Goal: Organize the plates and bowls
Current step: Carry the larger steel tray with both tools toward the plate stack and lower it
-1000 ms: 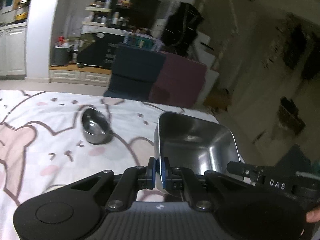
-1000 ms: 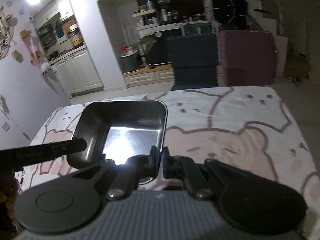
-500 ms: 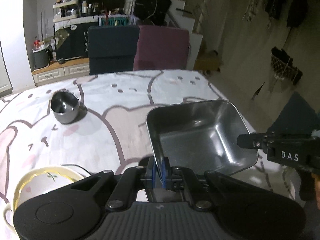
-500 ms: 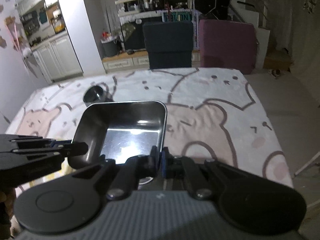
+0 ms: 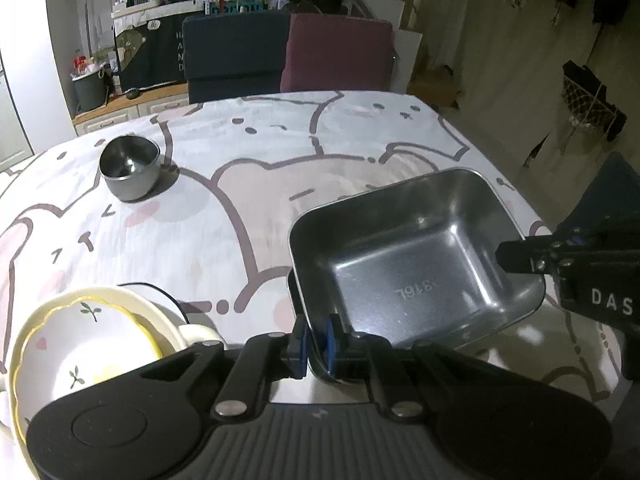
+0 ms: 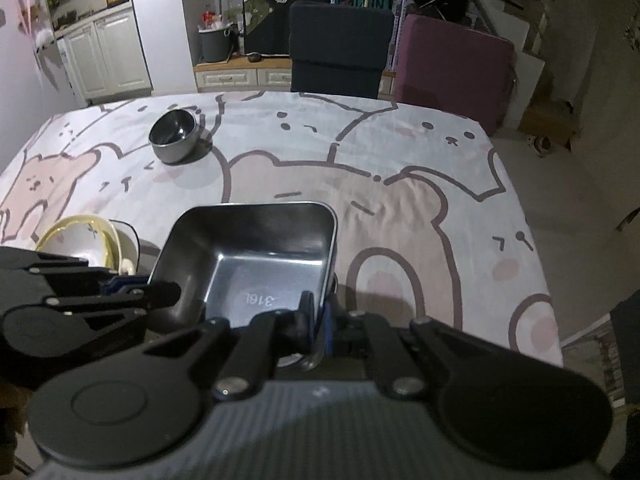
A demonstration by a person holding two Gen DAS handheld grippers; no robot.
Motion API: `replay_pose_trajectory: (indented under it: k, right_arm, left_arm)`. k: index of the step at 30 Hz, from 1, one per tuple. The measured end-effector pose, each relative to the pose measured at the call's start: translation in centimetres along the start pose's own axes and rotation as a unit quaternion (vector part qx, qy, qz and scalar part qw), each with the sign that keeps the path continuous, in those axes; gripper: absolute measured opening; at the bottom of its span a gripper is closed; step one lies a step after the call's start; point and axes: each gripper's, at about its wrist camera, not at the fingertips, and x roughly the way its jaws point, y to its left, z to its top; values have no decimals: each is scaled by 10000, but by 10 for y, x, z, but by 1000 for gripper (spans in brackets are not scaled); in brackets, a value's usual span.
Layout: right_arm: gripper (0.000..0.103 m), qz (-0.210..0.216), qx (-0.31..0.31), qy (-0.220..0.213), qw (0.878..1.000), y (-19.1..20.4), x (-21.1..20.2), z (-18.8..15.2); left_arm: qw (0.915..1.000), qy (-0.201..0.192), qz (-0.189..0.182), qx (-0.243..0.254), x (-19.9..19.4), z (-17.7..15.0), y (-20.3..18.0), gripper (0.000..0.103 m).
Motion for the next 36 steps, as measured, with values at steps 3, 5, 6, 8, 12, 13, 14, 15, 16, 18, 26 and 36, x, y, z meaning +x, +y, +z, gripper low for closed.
replay_pose_trajectory:
  k: [3, 5, 6, 8, 12, 13, 14, 15, 16, 18, 26, 36]
  right_arm:
    - [7, -84, -92, 73, 9999, 5, 3, 1]
    - [7, -129, -145, 123, 9997, 8, 6, 1]
    - [7, -142, -166, 146, 9997, 9, 7, 2]
    - [7, -180, -215, 186, 9994, 11, 10, 3]
    - [7, -241, -297, 268, 9989, 13, 16, 4]
    - [7, -250, -310, 291, 9988, 13, 18, 4]
    - [7, -258, -329, 318, 9986, 14, 20, 5]
    - [7, -268, -353, 343, 9984, 15, 21, 5]
    - [7, -284, -378, 368, 9982, 16, 23, 5]
    - [7, -302, -409, 415, 9978, 17, 27, 6]
    - [7, -447, -631, 782, 9939, 18, 47, 2]
    - [7, -458, -600, 1045, 9917, 13, 63, -4]
  left_arm:
    - [9999, 96, -8, -82, 8, -2, 2, 11]
    - [9999, 123, 39, -41, 12, -3, 1, 12]
    - [9999, 139, 64, -11, 14, -4, 0, 12]
    - [9998, 168, 98, 27, 17, -4, 0, 13]
    - [9996, 242, 138, 63, 24, -6, -1, 13]
    - [9995, 260, 145, 58, 25, -7, -1, 13]
    - [9994, 284, 157, 68, 26, -7, -1, 14]
    - [9994, 300, 177, 92, 28, -7, -1, 14]
    - [9993, 311, 199, 115, 28, -8, -1, 14]
    - [9991, 329, 222, 133, 30, -8, -1, 14]
    - [9985, 387, 184, 355, 34, -10, -4, 12]
    - [9981, 393, 182, 436, 36, -9, -3, 14]
